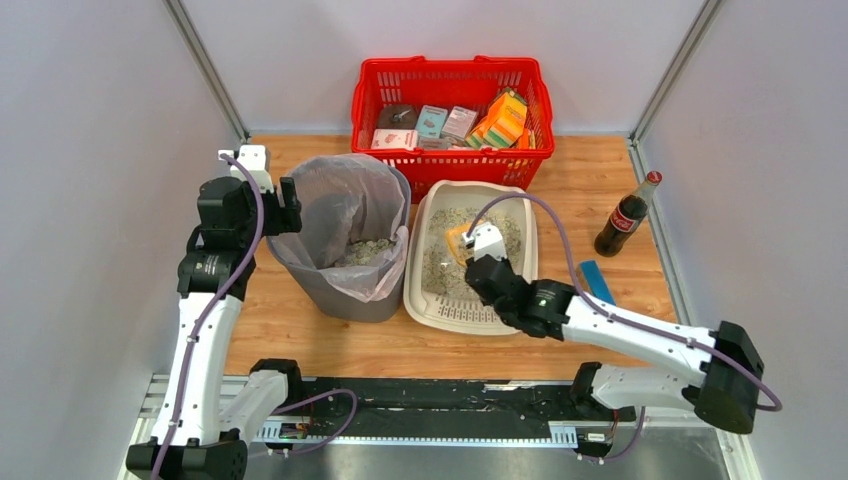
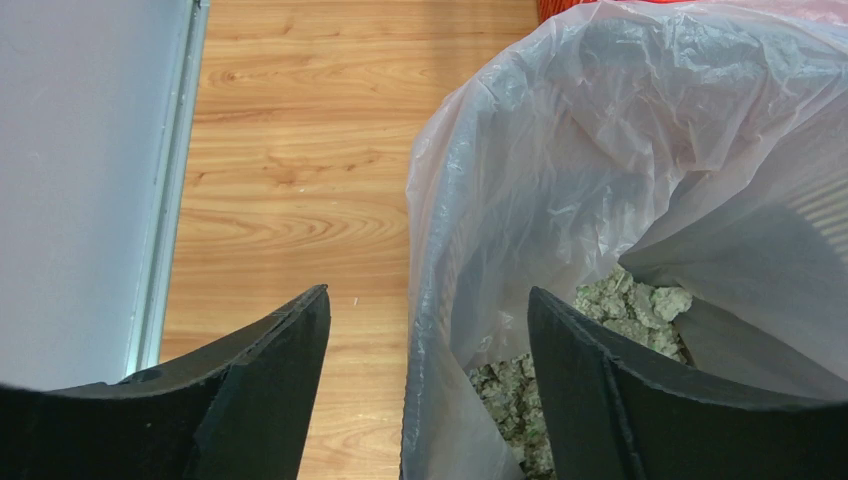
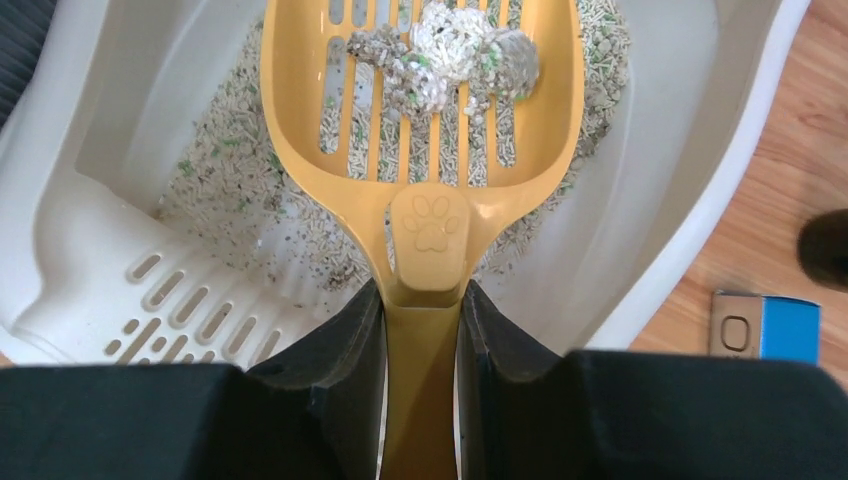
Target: Clean the litter box
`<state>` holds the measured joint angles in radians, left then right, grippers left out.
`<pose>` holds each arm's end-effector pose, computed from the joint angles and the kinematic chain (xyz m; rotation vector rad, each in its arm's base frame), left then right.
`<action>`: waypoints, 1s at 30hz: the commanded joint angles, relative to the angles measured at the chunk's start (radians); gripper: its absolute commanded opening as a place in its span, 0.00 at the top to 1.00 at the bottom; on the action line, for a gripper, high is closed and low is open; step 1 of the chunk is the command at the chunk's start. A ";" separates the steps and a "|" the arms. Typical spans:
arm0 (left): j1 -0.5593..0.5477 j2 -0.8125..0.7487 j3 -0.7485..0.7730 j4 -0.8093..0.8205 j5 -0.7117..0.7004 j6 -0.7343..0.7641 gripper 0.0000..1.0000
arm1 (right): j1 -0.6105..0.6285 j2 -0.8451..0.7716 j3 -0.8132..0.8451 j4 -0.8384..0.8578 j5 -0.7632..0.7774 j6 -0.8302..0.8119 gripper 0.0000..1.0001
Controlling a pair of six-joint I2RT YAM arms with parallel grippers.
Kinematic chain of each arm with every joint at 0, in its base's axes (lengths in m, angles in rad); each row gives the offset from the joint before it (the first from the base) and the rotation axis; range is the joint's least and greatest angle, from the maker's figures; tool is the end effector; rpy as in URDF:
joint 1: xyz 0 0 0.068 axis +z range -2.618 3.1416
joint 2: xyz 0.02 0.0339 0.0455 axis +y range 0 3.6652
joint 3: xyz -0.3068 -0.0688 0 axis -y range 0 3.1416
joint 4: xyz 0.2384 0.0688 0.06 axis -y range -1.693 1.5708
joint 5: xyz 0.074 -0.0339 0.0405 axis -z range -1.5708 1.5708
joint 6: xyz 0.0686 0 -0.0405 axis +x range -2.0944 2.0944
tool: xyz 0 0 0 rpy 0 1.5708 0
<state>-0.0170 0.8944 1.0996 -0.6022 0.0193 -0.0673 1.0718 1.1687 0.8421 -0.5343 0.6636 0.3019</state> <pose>0.1806 -0.0044 0.4049 -0.0369 1.9681 -0.0741 0.1464 0.1804 0.2791 -0.5643 2.1388 -0.0689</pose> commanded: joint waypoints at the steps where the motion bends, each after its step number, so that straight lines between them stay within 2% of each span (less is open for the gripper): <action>1: 0.006 -0.002 0.009 0.019 0.039 -0.016 0.23 | -0.075 -0.196 -0.096 0.196 -0.144 0.003 1.00; 2: 0.006 -0.005 0.006 0.018 0.036 -0.014 0.28 | -0.073 -0.184 -0.110 0.251 -0.159 0.023 1.00; 3: 0.006 -0.008 0.003 0.021 0.031 -0.009 0.31 | -0.063 -0.144 -0.088 0.226 -0.151 0.032 1.00; 5: 0.006 -0.017 -0.004 0.024 0.016 -0.008 0.39 | -0.049 -0.008 -0.014 0.024 -0.061 0.087 1.00; 7: 0.006 -0.018 -0.006 0.024 0.010 -0.008 0.43 | -0.039 0.025 0.055 -0.041 -0.010 0.092 1.00; 9: 0.006 -0.018 -0.004 0.024 0.019 -0.014 0.47 | -0.036 -0.036 0.045 0.011 -0.041 0.051 1.00; 10: 0.006 -0.020 -0.004 0.025 0.030 -0.014 0.49 | -0.038 -0.071 0.011 0.093 -0.089 0.030 1.00; 12: 0.006 -0.018 -0.004 0.024 0.033 -0.012 0.57 | -0.038 -0.109 -0.024 0.167 -0.113 -0.016 1.00; 15: 0.006 -0.023 -0.009 0.025 0.022 -0.006 0.70 | -0.030 0.026 0.049 0.006 -0.036 0.005 1.00; 16: 0.006 -0.026 -0.010 0.028 0.010 -0.006 0.73 | -0.030 0.057 0.110 -0.132 0.034 0.025 1.00; 18: 0.006 -0.028 -0.012 0.027 0.008 -0.006 0.80 | -0.030 0.069 0.129 -0.170 0.065 0.008 1.00; 20: 0.006 -0.026 -0.012 0.027 0.022 -0.008 0.86 | -0.039 0.027 0.118 -0.118 0.058 -0.058 1.00; 22: 0.006 -0.028 -0.010 0.028 0.027 -0.008 0.90 | -0.059 -0.026 0.106 -0.032 -0.074 -0.078 1.00; 24: 0.006 -0.028 -0.012 0.028 0.024 -0.006 0.98 | -0.061 -0.021 0.068 0.042 -0.148 -0.078 1.00; 26: 0.006 -0.028 -0.012 0.028 0.018 -0.002 1.00 | -0.038 0.089 0.113 -0.008 -0.139 -0.061 1.00; 28: 0.006 -0.029 -0.017 0.031 0.008 0.000 1.00 | -0.033 0.191 0.175 -0.175 -0.032 0.003 1.00; 30: 0.006 -0.025 -0.017 0.030 0.004 0.001 1.00 | -0.033 0.175 0.178 -0.168 -0.021 0.005 1.00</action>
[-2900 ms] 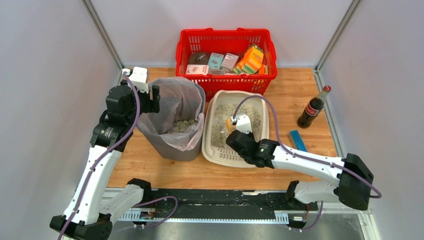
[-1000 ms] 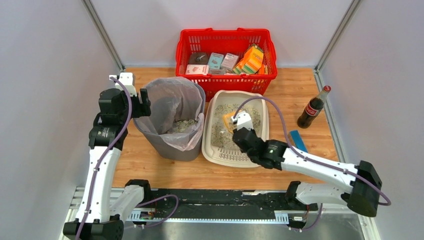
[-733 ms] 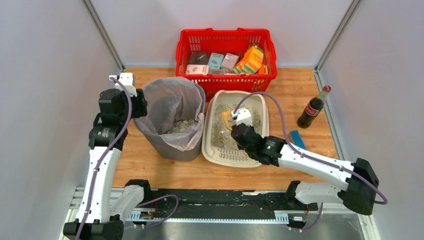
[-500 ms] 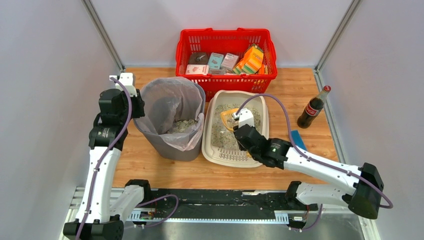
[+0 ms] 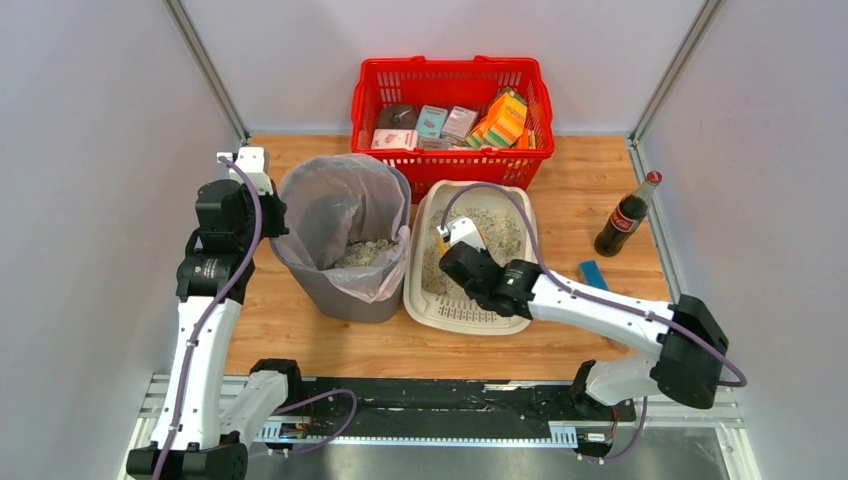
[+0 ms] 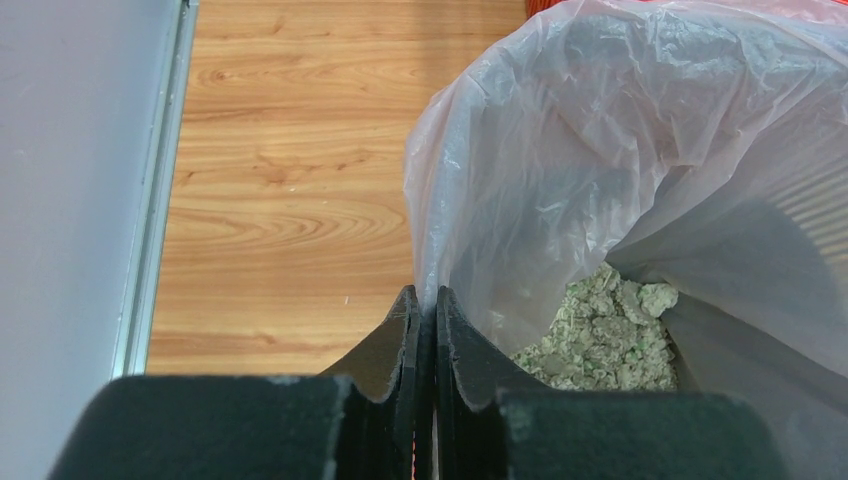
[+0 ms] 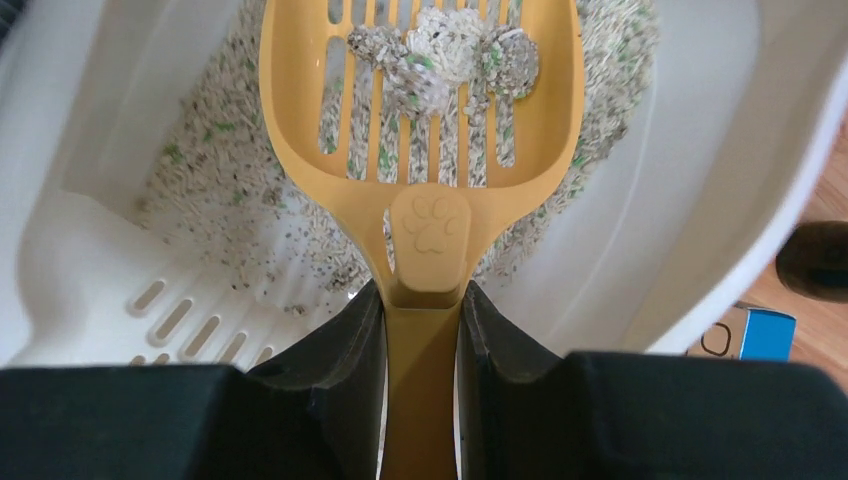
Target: Clean the litter box
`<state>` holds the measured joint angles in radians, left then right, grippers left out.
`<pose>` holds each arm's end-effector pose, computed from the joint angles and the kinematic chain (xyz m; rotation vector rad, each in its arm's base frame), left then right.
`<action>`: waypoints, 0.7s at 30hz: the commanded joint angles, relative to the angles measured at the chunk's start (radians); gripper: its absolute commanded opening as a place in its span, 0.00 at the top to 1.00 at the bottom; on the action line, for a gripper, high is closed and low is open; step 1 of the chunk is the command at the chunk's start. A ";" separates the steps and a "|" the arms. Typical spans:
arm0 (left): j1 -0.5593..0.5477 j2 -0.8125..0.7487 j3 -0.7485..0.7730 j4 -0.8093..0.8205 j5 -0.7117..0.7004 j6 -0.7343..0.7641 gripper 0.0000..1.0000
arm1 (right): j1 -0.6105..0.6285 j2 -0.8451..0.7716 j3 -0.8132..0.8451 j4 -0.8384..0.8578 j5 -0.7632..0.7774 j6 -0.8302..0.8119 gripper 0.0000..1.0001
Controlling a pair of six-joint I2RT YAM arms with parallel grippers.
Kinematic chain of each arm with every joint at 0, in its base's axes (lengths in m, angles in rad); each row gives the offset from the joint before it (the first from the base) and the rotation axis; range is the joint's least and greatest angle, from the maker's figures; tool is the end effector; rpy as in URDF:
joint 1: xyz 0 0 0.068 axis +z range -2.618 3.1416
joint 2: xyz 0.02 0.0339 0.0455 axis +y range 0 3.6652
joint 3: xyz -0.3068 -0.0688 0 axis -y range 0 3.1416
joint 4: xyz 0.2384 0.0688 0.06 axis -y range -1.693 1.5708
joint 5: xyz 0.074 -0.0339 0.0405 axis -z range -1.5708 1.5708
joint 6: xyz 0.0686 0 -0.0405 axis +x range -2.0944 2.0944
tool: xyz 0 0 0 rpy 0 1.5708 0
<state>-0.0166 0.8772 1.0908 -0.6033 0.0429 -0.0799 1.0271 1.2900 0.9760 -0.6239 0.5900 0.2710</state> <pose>0.1759 -0.0059 0.4044 -0.0339 1.9613 -0.1054 0.1660 0.2008 0.2861 -0.6351 2.2180 -0.1014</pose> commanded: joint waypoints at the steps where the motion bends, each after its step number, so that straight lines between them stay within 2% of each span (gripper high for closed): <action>1: 0.006 -0.007 -0.009 0.033 -0.021 0.014 1.00 | 0.008 0.019 0.030 -0.012 0.021 0.025 1.00; 3: 0.006 0.002 -0.009 0.031 -0.024 0.017 1.00 | -0.012 -0.079 -0.017 0.065 -0.031 0.017 1.00; 5: 0.006 0.008 0.000 0.022 -0.025 0.017 1.00 | -0.015 -0.097 -0.054 0.179 -0.077 0.014 1.00; 7: 0.006 0.008 -0.002 0.022 -0.023 0.017 1.00 | -0.013 -0.040 -0.056 0.162 -0.064 0.022 1.00; 8: 0.006 0.005 -0.005 0.026 -0.021 0.017 1.00 | -0.013 0.045 -0.033 0.118 -0.038 0.048 1.00; 9: 0.006 0.006 -0.009 0.033 -0.021 0.016 1.00 | -0.013 0.072 -0.008 0.045 -0.015 0.089 1.00; 10: 0.004 0.008 -0.011 0.033 -0.018 0.015 1.00 | -0.013 0.084 0.010 0.041 0.000 0.097 1.00; 16: 0.006 0.032 -0.002 0.023 0.020 0.006 1.00 | -0.012 -0.060 -0.088 0.196 -0.090 0.112 1.00; 17: 0.006 0.029 -0.003 0.026 0.025 0.005 1.00 | -0.013 -0.048 -0.098 0.179 -0.079 0.117 1.00; 18: 0.006 0.026 -0.009 0.036 0.022 0.006 1.00 | -0.013 -0.034 -0.086 0.083 -0.058 0.135 1.00; 21: 0.006 0.034 -0.008 0.030 0.006 0.008 1.00 | -0.003 -0.014 -0.007 -0.058 -0.003 0.136 1.00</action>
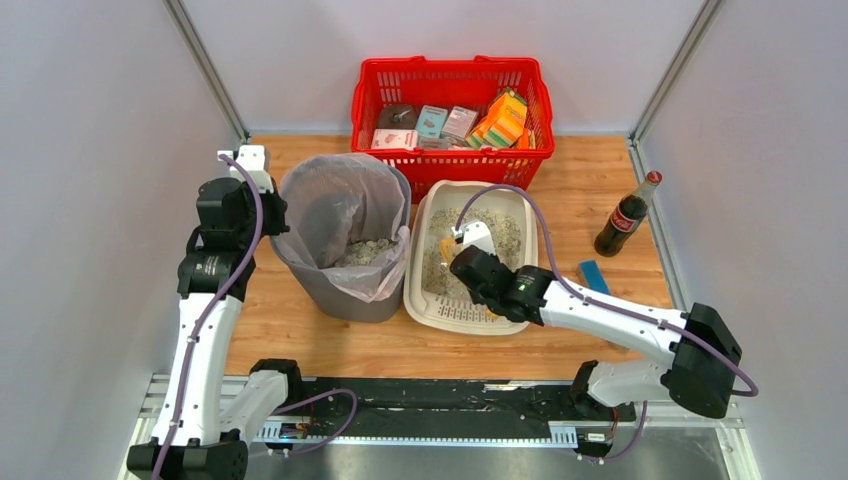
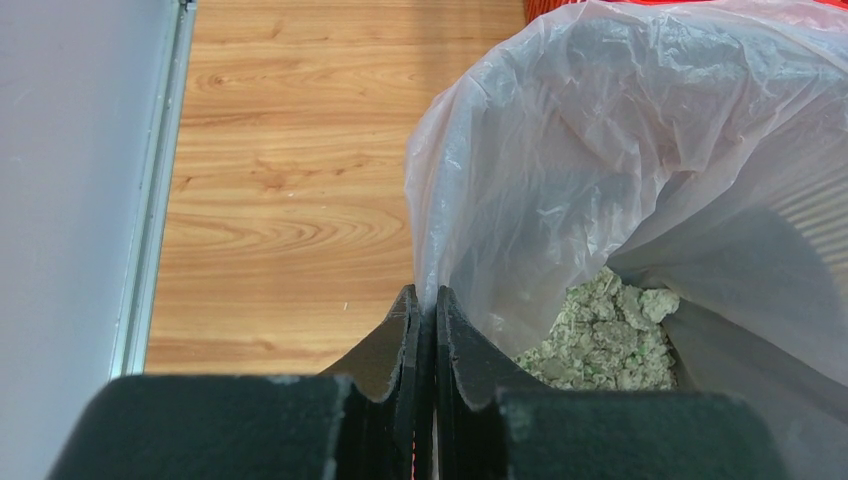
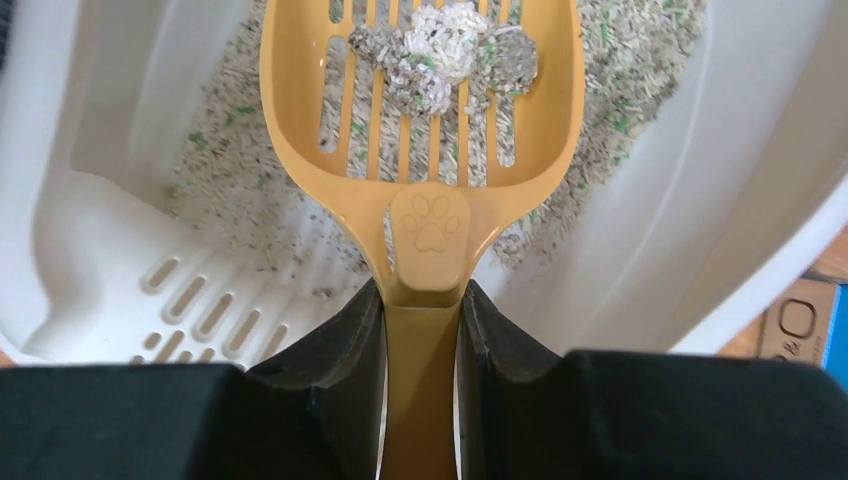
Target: Clean the litter box
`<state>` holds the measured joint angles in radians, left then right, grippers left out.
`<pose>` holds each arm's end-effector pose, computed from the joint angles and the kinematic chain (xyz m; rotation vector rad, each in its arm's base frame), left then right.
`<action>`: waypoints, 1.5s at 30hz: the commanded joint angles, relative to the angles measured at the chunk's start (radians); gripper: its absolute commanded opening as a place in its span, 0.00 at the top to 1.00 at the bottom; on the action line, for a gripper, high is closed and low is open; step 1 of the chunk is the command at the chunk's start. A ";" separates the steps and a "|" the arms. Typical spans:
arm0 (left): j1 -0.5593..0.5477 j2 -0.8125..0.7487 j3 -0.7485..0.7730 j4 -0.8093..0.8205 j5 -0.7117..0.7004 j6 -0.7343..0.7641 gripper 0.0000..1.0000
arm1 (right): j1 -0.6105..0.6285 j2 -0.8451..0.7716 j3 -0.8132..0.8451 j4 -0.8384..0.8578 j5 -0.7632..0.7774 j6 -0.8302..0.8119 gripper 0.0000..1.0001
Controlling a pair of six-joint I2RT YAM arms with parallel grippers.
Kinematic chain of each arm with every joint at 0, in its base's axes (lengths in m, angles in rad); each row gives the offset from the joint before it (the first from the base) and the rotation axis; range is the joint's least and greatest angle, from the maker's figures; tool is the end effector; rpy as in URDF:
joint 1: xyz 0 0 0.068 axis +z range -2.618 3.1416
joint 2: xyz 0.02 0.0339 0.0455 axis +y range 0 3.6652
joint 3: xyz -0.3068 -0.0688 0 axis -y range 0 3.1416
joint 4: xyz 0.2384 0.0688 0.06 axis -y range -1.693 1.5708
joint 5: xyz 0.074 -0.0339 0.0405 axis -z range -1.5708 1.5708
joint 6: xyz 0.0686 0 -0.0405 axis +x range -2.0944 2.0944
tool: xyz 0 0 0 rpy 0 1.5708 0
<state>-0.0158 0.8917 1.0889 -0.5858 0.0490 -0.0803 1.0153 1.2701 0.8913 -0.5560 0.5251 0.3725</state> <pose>0.1811 -0.0062 0.4038 -0.0310 1.9603 -0.1112 0.1621 0.1960 0.2668 -0.5408 2.2774 0.0091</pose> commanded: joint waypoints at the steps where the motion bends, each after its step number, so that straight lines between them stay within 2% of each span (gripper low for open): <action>1: 0.005 0.019 -0.003 0.009 -0.001 0.010 1.00 | 0.019 -0.032 0.084 -0.127 0.075 0.017 1.00; 6: 0.005 0.019 -0.014 0.023 -0.006 0.010 1.00 | 0.011 -0.071 -0.021 0.034 0.039 -0.011 1.00; 10: 0.005 0.024 -0.008 0.017 0.006 0.005 1.00 | 0.008 -0.066 0.072 -0.027 0.010 0.000 1.00; 14: 0.004 0.012 -0.011 0.026 0.037 -0.007 1.00 | 0.003 -0.095 -0.008 0.074 0.000 -0.018 1.00; 16: 0.004 0.010 -0.020 0.035 0.035 -0.009 1.00 | -0.003 -0.034 0.017 -0.002 0.007 -0.017 1.00; 18: 0.004 0.016 -0.020 0.032 0.028 -0.012 1.00 | -0.001 -0.009 0.141 -0.146 0.015 -0.018 1.00; 20: 0.004 0.019 -0.009 0.026 0.038 -0.012 1.00 | 0.000 -0.056 0.185 -0.163 0.018 -0.055 1.00; 23: 0.004 0.004 -0.011 0.027 0.045 -0.010 1.00 | -0.004 -0.152 0.160 -0.125 0.004 -0.082 1.00; 26: 0.004 -0.005 -0.027 0.043 0.014 -0.001 1.00 | -0.006 -0.181 0.164 -0.183 0.009 -0.063 1.00; 33: 0.004 0.006 -0.009 0.014 0.000 0.017 1.00 | -0.009 -0.193 0.352 -0.387 0.039 -0.064 1.00; 40: 0.004 0.024 0.003 0.007 0.052 -0.003 1.00 | -0.009 -0.141 0.586 -0.508 0.020 -0.087 1.00; 45: 0.004 0.026 0.006 -0.003 0.034 0.001 1.00 | -0.009 -0.051 0.868 -0.654 -0.016 -0.107 1.00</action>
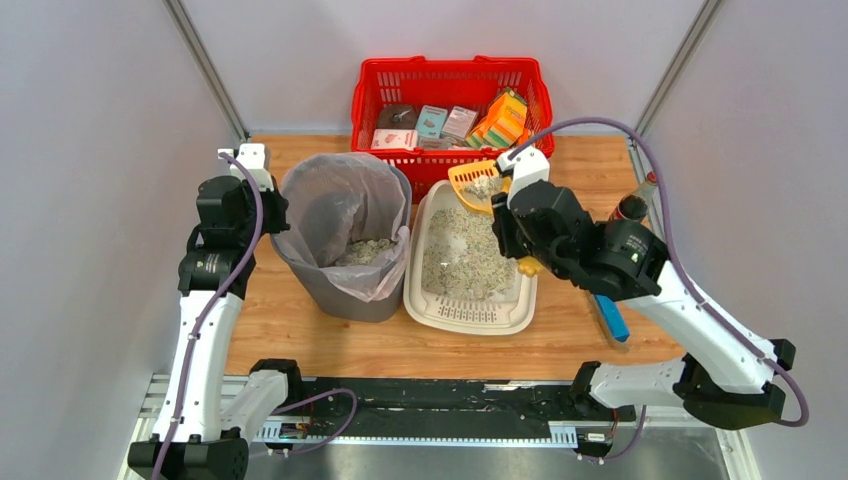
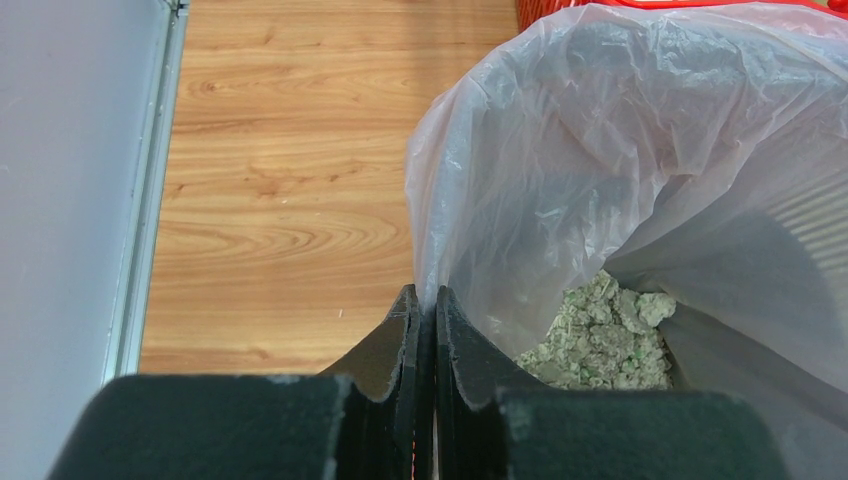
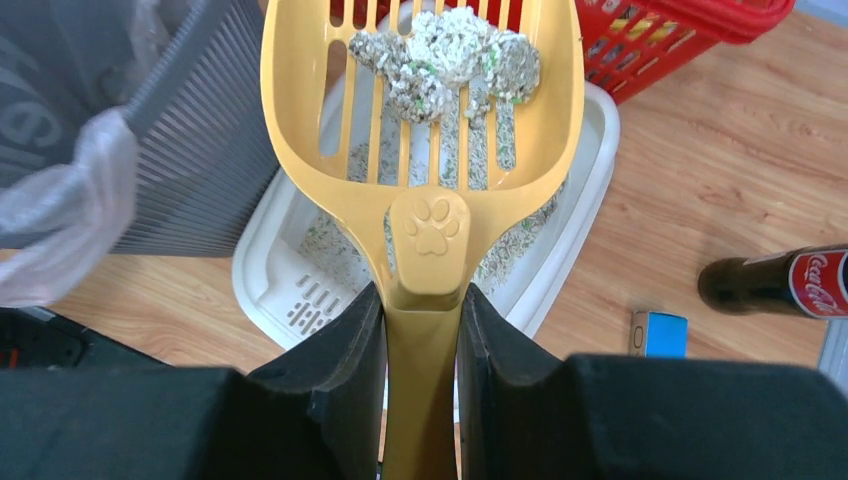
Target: Clean the litter box
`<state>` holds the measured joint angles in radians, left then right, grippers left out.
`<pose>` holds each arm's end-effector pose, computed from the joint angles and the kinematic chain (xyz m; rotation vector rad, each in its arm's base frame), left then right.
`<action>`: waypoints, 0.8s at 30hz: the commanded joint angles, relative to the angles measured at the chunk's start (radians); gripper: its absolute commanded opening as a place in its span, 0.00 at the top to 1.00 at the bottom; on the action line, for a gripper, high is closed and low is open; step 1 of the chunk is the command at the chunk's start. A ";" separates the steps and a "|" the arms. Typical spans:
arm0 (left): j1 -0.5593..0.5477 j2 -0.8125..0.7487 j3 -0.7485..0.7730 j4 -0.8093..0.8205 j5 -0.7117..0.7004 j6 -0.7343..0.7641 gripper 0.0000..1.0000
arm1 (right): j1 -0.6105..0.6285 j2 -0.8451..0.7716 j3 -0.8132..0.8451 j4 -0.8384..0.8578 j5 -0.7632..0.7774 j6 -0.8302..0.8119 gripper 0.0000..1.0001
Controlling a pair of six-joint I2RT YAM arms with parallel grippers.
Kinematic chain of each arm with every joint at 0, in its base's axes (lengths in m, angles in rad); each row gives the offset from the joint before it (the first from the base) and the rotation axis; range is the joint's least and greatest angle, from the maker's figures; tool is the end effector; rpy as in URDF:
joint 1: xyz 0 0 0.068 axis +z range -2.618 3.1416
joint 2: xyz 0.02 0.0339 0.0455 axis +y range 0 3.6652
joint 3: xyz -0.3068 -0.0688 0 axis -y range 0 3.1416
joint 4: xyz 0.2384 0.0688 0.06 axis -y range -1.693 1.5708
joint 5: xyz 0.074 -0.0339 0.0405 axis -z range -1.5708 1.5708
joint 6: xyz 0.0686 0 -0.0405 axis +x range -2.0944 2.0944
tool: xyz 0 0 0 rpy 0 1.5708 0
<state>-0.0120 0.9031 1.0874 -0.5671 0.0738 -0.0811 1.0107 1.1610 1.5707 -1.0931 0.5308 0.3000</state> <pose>0.1854 -0.0073 0.4039 -0.0188 1.9548 -0.1335 0.1334 0.1474 0.4608 -0.4838 2.0957 0.1582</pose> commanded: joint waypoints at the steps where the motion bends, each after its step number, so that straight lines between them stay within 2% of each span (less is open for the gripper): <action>1: 0.000 0.014 0.006 -0.020 0.012 -0.002 1.00 | 0.002 0.099 0.228 -0.134 -0.040 -0.041 1.00; 5: 0.000 0.030 0.014 -0.027 0.038 -0.006 1.00 | 0.081 0.205 0.397 -0.150 0.032 -0.113 1.00; 7: 0.000 0.023 0.012 -0.025 0.041 -0.009 1.00 | 0.170 0.242 0.451 -0.094 0.147 -0.174 1.00; 12: 0.000 0.010 0.009 -0.019 0.044 -0.013 1.00 | 0.247 0.374 0.526 0.031 0.238 -0.365 1.00; 14: 0.000 0.011 0.009 -0.019 0.046 -0.017 1.00 | 0.262 0.390 0.493 0.097 0.256 -0.424 1.00; 20: -0.002 0.017 0.014 -0.027 0.049 -0.020 1.00 | 0.287 0.332 0.202 0.592 0.276 -0.737 1.00; 24: 0.000 0.011 0.008 -0.017 0.057 -0.025 1.00 | 0.285 0.338 0.181 0.665 0.216 -0.848 1.00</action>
<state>-0.0105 0.9070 1.0878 -0.5632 0.0929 -0.0845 1.2907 1.5440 1.7477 -0.6804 0.7574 -0.3450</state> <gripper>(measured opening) 0.124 0.296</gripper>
